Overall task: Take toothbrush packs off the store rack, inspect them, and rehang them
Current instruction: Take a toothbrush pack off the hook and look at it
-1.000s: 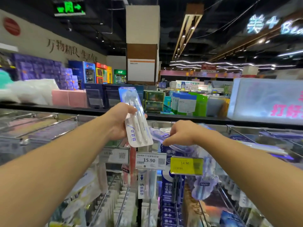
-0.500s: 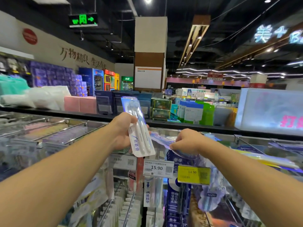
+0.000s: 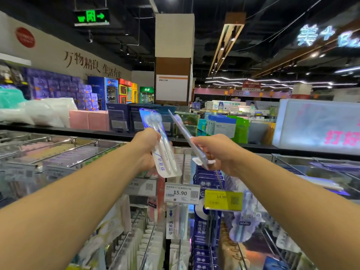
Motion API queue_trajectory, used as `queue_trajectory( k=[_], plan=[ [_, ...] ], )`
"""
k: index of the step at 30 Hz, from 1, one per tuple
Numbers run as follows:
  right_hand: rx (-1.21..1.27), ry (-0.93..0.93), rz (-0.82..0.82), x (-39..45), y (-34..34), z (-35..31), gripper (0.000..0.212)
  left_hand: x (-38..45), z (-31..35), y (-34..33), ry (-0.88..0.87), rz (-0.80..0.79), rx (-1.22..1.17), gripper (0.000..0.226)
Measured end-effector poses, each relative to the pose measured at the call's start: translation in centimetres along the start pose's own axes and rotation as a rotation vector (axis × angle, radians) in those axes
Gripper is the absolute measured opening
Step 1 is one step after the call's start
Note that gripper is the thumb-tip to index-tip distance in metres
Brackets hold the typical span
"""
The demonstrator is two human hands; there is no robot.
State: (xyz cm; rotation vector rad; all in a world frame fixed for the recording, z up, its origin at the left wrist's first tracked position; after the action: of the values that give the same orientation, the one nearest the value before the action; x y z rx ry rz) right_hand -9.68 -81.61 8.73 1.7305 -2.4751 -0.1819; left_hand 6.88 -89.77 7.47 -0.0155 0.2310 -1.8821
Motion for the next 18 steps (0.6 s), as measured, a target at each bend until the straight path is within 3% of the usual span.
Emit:
queue_trajectory(
  k=[3, 7, 9, 13, 18],
  plan=[
    [-0.132, 0.186, 0.007, -0.8, -1.9, -1.8, 0.026, 0.3, 0.3, -1.6, -0.026, -0.037, -0.057, 0.033],
    [-0.432, 0.402, 0.196, -0.8, -2.7, -3.0, 0.037, 0.7, 0.6, -4.2, -0.049, -0.143, -0.144, 0.042],
    [-0.473, 0.464, 0.201, -0.9, -2.9, -3.4, 0.038, 0.7, 0.6, -5.0, -0.070, -0.201, -0.159, 0.058],
    [-0.548, 0.539, 0.196, -1.0, -2.9, -3.9, 0.038, 1.0, 0.5, -4.9, -0.170, -0.164, 0.045, 0.028],
    [-0.439, 0.481, 0.084, 0.4, -0.2, -4.2, 0.020, 1.9, 1.7, -4.4, -0.291, -0.217, 0.097, 0.028]
  ],
)
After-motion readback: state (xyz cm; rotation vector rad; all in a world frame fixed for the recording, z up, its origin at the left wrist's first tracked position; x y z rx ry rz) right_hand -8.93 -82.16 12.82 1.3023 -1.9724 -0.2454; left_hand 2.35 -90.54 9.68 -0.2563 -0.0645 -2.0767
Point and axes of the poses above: each hand's wrist, its own x-axis towards the middle knuckle, its own y-axis out of the back of the hand, z = x × y, the point moved 7 cm from there along x, towards the middle knuckle, and after that the axes turned 8 degrees about x, right-handed, at the moved point
